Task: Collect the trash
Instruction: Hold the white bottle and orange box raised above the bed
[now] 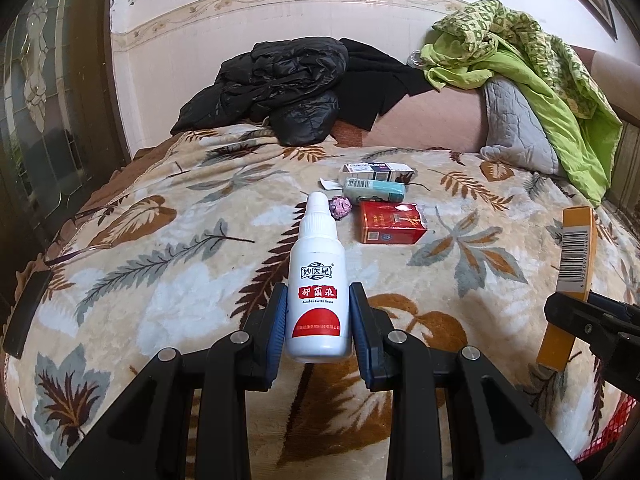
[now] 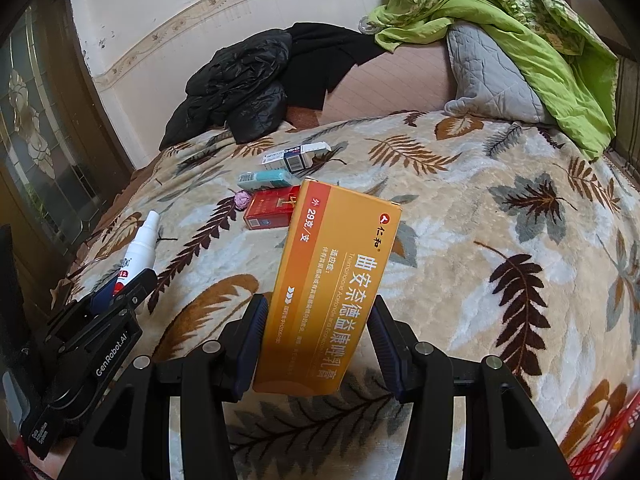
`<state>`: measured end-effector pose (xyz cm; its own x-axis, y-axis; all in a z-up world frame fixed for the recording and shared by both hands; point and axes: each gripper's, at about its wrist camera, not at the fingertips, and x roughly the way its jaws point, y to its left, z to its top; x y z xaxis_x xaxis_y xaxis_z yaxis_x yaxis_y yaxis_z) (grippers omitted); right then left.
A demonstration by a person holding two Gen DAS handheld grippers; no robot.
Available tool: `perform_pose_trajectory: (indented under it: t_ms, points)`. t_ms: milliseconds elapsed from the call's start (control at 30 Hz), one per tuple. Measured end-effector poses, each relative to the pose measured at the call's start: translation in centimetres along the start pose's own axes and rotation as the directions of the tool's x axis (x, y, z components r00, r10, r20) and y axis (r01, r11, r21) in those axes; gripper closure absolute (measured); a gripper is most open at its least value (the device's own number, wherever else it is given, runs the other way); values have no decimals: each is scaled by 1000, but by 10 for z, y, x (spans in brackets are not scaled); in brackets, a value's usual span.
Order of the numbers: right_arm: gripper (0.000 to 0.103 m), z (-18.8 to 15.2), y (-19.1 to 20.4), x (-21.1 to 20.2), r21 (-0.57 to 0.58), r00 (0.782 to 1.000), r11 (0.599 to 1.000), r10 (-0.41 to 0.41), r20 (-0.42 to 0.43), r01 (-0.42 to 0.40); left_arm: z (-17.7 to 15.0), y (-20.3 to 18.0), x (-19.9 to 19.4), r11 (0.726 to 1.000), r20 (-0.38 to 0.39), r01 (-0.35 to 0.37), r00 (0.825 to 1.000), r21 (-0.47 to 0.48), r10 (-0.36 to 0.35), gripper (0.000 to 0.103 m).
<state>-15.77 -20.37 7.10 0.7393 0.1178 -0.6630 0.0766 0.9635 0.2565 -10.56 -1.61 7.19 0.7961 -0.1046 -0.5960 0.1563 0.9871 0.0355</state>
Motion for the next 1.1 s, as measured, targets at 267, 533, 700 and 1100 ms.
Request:
perform_pose_trajectory:
  t_ms: [267, 533, 700, 1100]
  points:
    - [48, 0, 2, 1, -4, 1000, 1000, 6, 1, -6, 0, 1, 0, 1000, 1, -10, 1000, 0, 10, 74]
    - [48, 0, 3, 1, -4, 1000, 1000, 8, 1, -8, -1, 3, 0, 1000, -3, -15, 1000, -2, 15, 74]
    - [48, 0, 3, 1, -3, 1000, 1000, 8, 1, -8, -1, 2, 0, 1000, -3, -15, 1000, -3, 15, 74]
    - [48, 0, 2, 1, -3, 1000, 1000, 8, -1, -8, -2, 1, 0, 1000, -5, -5, 1000, -7, 5, 74]
